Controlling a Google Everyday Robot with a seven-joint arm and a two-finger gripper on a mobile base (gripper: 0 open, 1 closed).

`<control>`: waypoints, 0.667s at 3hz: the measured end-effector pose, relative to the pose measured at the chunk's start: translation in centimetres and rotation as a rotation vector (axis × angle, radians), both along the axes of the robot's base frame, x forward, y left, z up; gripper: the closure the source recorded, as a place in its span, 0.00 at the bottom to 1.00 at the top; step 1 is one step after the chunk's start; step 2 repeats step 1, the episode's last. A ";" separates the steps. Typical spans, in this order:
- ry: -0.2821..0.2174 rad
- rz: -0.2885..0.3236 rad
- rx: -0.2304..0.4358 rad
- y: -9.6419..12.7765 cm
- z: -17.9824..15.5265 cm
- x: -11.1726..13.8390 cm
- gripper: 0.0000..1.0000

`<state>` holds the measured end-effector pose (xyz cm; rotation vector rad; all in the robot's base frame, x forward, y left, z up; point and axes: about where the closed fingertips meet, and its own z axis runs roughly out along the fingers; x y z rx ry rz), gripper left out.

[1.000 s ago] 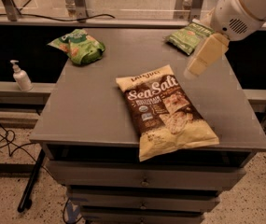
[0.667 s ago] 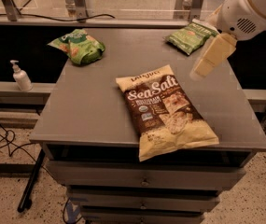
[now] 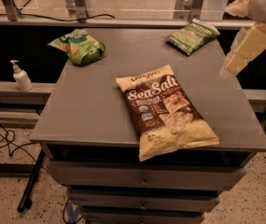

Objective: Pick green rice chip bag

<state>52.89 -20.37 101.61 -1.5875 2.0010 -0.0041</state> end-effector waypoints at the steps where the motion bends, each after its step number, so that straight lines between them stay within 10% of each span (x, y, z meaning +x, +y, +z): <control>1: 0.000 0.000 0.000 0.0 0.0 0.0 0.00; 2: 0.000 0.000 0.000 0.0 0.0 0.0 0.00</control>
Offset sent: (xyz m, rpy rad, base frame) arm 0.0000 0.0000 0.0000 0.0000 0.0000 0.0000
